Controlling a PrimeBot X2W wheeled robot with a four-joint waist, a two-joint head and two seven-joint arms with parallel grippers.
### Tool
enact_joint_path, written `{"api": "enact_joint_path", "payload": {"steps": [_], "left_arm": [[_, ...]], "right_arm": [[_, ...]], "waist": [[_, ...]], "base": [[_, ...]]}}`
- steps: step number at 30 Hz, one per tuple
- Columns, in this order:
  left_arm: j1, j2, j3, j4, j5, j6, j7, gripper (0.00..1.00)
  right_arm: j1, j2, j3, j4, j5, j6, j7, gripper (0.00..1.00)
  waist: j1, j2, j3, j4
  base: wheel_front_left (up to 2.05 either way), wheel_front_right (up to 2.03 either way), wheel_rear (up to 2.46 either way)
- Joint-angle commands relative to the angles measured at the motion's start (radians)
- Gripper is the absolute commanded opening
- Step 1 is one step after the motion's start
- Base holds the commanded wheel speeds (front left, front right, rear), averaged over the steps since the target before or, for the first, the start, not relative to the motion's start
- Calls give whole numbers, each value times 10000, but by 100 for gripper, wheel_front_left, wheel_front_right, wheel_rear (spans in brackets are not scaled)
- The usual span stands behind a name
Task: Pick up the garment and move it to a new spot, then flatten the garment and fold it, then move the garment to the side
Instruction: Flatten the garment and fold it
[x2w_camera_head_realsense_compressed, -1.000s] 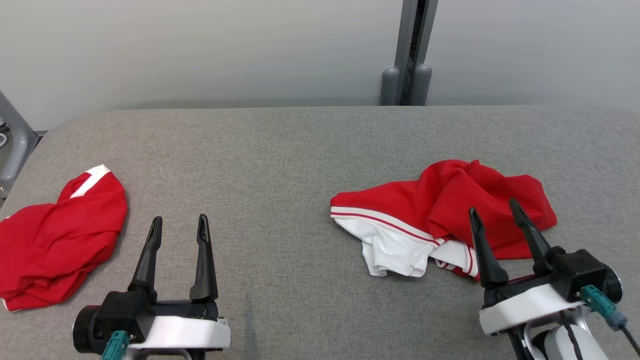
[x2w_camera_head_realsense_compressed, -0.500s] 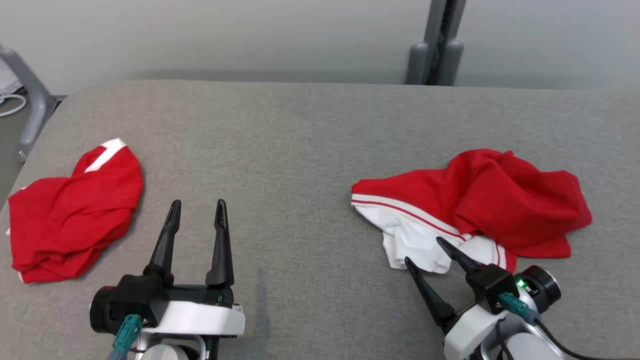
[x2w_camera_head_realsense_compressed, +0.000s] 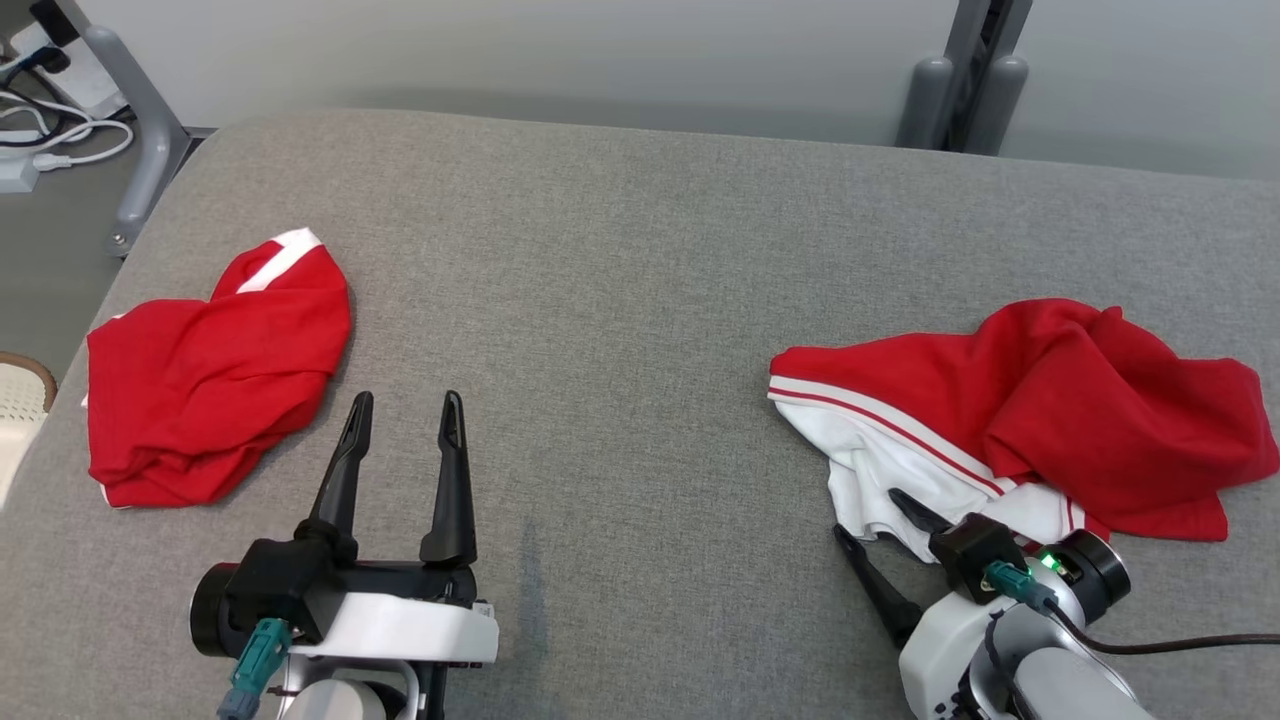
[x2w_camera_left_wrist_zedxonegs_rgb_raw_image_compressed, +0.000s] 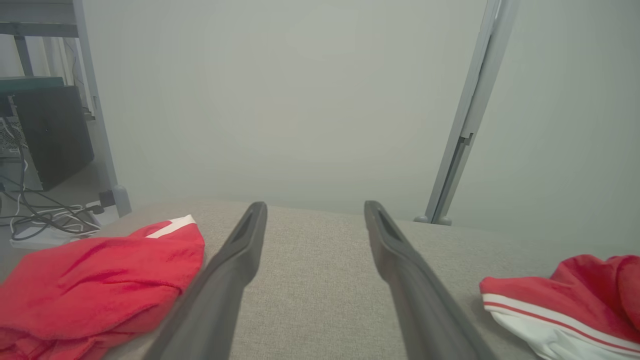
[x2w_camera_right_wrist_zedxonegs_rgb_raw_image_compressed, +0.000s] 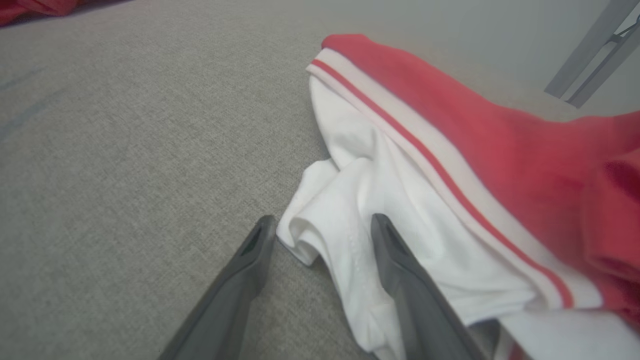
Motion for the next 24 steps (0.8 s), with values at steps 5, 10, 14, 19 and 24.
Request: {"api": "enact_joint_path", "payload": {"steps": [5, 10, 14, 19, 24], "left_arm": [[-101, 31, -37, 49, -71, 87, -18, 100], [-24, 33, -48, 64, -60, 124, -18, 100], [35, 31, -22, 57, 9, 137, -18, 100], [73, 33, -81, 88, 32, 140, -18, 100], [123, 31, -109, 100, 42, 158, -18, 100]], "right_arm": [[-220, 92, -68, 251, 377, 1, -97, 0], [-355, 302, 177, 17, 777, 1, -212, 0], [-924, 415, 745, -432, 1122, 1, -118, 0], [-2274, 713, 1610, -1082, 1694, 1, 64, 0], [-3663, 999, 1934, -1623, 2543, 1, 86, 0]], "waist": [[0, -1, -99, 103], [0, -1, -249, 106], [0, -1, -385, 48], [0, -1, -515, -15], [0, -1, -607, -82]], "base": [[0, 0, 0], [0, 0, 0], [0, 0, 0], [0, 0, 0], [0, 0, 0]]}}
